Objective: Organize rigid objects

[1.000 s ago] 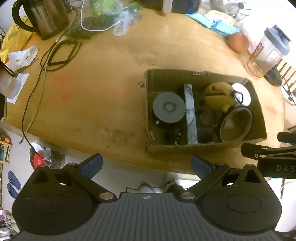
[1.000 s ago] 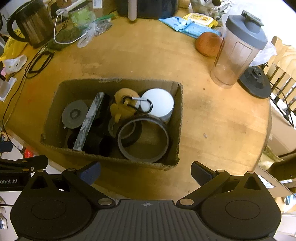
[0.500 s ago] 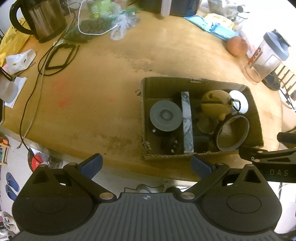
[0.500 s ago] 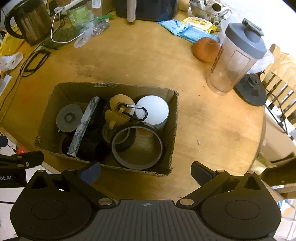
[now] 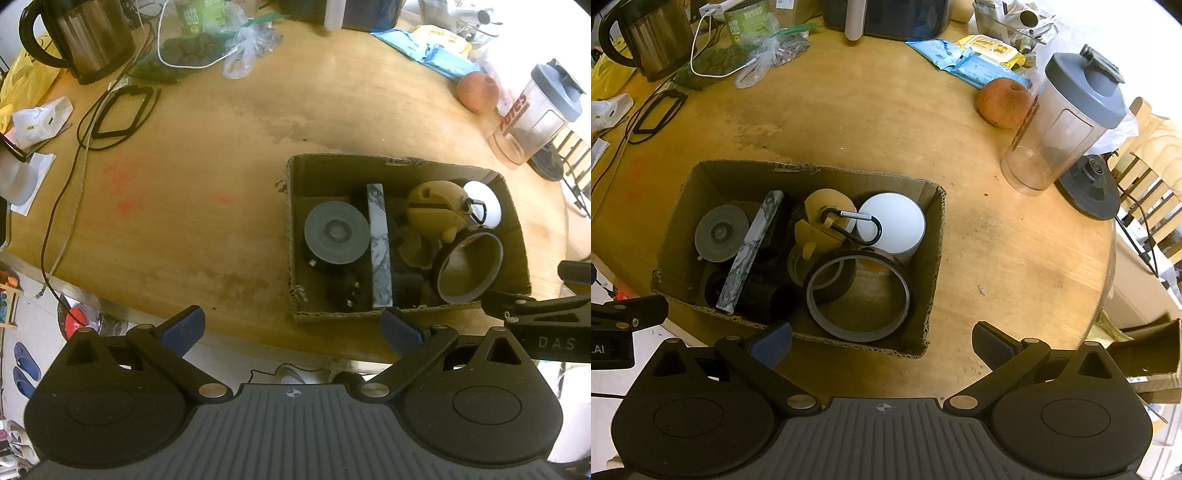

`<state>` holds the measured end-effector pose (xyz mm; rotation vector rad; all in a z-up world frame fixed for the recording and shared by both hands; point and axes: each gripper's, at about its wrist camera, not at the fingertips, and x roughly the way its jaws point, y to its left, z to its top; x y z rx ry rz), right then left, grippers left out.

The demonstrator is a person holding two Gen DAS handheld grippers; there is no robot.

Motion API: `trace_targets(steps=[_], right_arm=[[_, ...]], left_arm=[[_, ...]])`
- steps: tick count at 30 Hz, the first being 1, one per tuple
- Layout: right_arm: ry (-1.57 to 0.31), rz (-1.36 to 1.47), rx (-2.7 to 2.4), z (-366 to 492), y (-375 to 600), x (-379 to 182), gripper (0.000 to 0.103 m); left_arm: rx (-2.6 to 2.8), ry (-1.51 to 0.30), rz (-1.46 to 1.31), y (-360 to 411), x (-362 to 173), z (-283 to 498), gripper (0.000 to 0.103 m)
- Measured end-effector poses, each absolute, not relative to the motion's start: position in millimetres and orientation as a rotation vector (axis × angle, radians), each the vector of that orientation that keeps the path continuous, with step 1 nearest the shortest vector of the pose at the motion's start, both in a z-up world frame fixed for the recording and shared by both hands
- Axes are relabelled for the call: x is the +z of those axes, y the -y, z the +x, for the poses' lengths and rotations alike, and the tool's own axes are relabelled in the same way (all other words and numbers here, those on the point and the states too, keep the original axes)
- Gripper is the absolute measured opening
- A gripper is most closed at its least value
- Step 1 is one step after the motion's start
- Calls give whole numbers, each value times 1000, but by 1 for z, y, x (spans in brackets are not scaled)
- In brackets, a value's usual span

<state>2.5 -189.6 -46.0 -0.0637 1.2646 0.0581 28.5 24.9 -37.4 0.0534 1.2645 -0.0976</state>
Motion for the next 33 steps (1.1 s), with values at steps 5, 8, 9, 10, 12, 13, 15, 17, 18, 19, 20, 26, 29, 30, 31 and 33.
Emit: trace_targets(steps=[5, 8, 9, 10, 12, 13, 15, 17, 18, 19, 20, 26, 29, 30, 31, 33], right_arm=[[-1265, -70, 60, 3, 188, -47, 103], [-1266, -73, 61, 4, 188, -47, 103], [-1267, -71, 62, 4, 188, -47, 103], [-1268, -71, 63, 4, 188, -47, 103], [-1269, -68, 66, 4, 188, -47, 103], [-1270, -68, 67, 4, 188, -47, 103], [-1271, -66, 68, 5, 188, -47, 103], [-1272, -65, 68, 5, 188, -47, 103], [-1272, -64, 68, 5, 188, -47, 103], [-1272, -62, 67, 5, 188, -47, 103], [-1271, -59, 66, 5, 189, -47, 103], [-1271, -37, 66, 5, 192, -47, 103], [-1274, -32, 63, 5, 193, -48, 103], [-1275, -31, 63, 5, 193, -48, 103], [-1275, -30, 63, 5, 193, -48, 103], [-1274, -29, 61, 6, 194, -48, 103]], left_arm=[[-94, -1266, 58, -25, -37, 29, 103], [-92, -1266, 62, -25, -37, 29, 103], [-91, -1267, 63, -25, -38, 29, 103], [-92, -1267, 62, -25, -38, 29, 103], [-92, -1266, 62, -25, -37, 29, 103], [-92, -1267, 62, -25, -37, 29, 103], [-93, -1266, 62, -25, -37, 29, 103], [-94, -1263, 59, -25, -37, 29, 103], [-94, -1262, 59, -26, -37, 29, 103], [-94, -1261, 58, -26, -37, 29, 103], [-93, -1261, 57, -26, -37, 28, 103], [-97, -1265, 55, -26, -37, 29, 103], [-98, -1266, 56, -25, -36, 30, 103], [-99, -1265, 57, -25, -36, 30, 103], [-99, -1264, 59, -24, -36, 30, 103], [-101, -1263, 62, -23, -36, 30, 103]])
